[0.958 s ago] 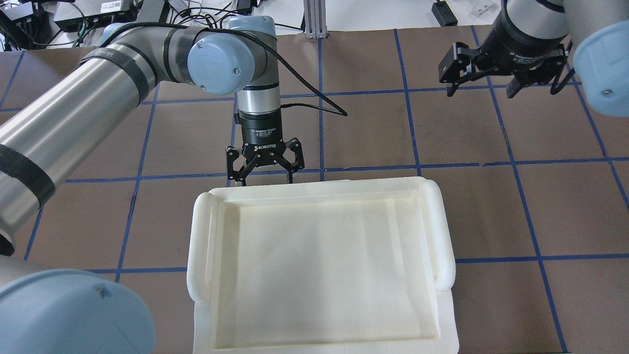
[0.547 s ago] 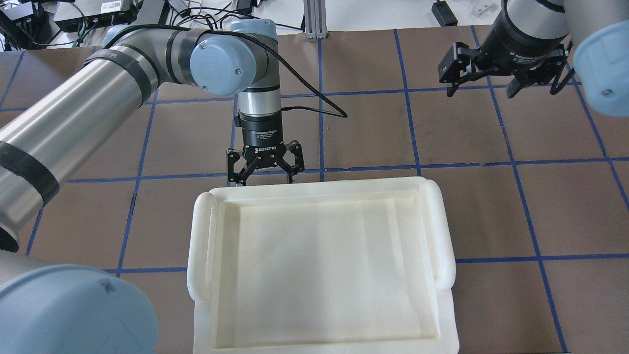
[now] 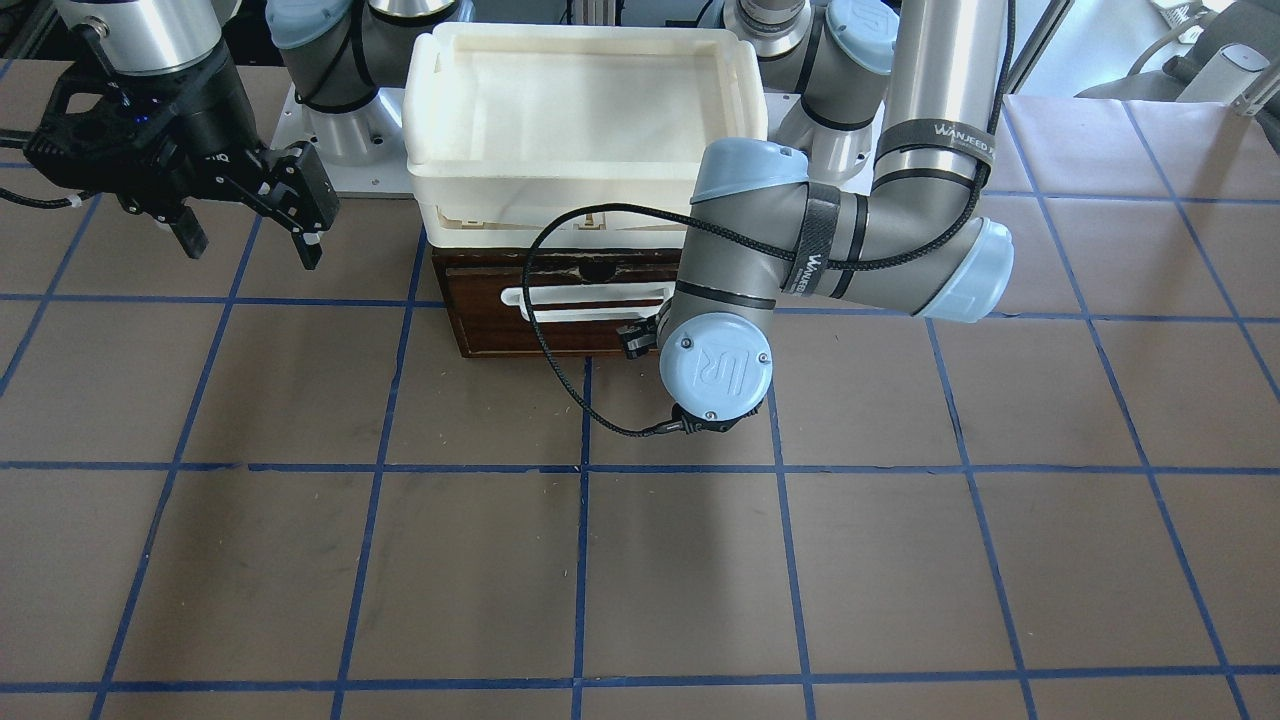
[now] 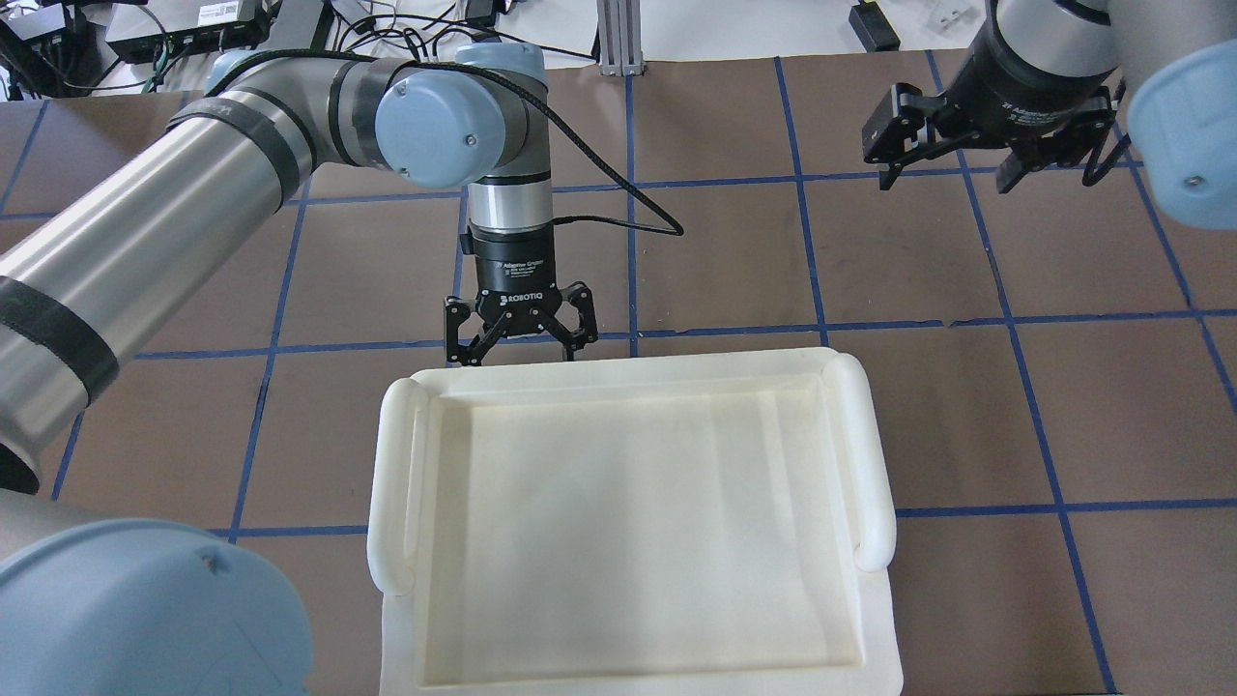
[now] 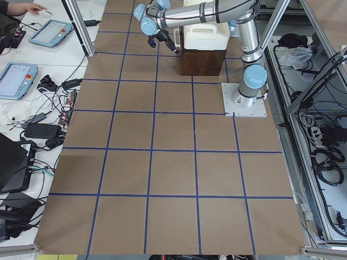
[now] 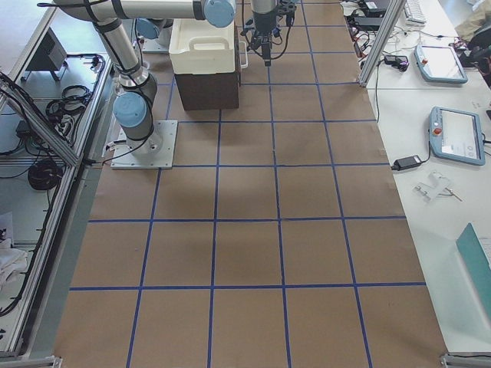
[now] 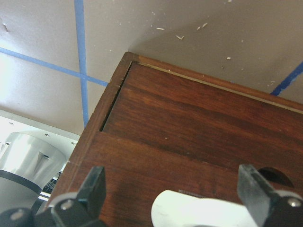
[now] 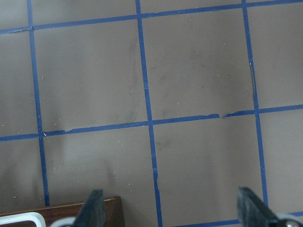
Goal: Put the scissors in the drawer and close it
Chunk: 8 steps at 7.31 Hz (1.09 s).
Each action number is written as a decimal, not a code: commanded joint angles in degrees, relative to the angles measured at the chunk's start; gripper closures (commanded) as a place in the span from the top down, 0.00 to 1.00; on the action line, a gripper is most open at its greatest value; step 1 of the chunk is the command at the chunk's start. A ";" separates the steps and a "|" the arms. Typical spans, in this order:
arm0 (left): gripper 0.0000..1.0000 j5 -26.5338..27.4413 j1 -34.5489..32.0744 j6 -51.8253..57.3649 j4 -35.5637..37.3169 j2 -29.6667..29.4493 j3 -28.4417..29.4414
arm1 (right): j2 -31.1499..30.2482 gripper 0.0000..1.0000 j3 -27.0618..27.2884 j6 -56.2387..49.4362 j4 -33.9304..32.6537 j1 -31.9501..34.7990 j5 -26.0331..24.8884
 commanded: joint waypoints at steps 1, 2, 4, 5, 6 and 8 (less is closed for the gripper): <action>1.00 -0.03 0.03 -0.03 -0.65 0.05 -0.02 | 0.09 1.00 0.00 0.00 0.00 0.00 0.00; 1.00 0.14 0.11 -0.03 -0.40 0.84 0.24 | 0.00 1.00 0.00 0.00 0.00 0.00 0.00; 1.00 0.15 0.56 0.05 0.13 1.20 1.29 | 0.09 1.00 0.00 0.00 0.00 0.00 0.00; 1.00 0.58 0.99 0.05 4.74 1.20 1.38 | 0.09 1.00 0.00 0.00 0.00 0.00 0.00; 1.00 0.59 1.25 0.05 13.06 1.28 1.38 | 0.09 1.00 0.00 0.00 0.00 0.00 0.00; 1.00 -0.12 3.79 0.66 17.70 2.25 1.73 | 0.00 1.00 0.00 0.00 0.00 0.00 0.00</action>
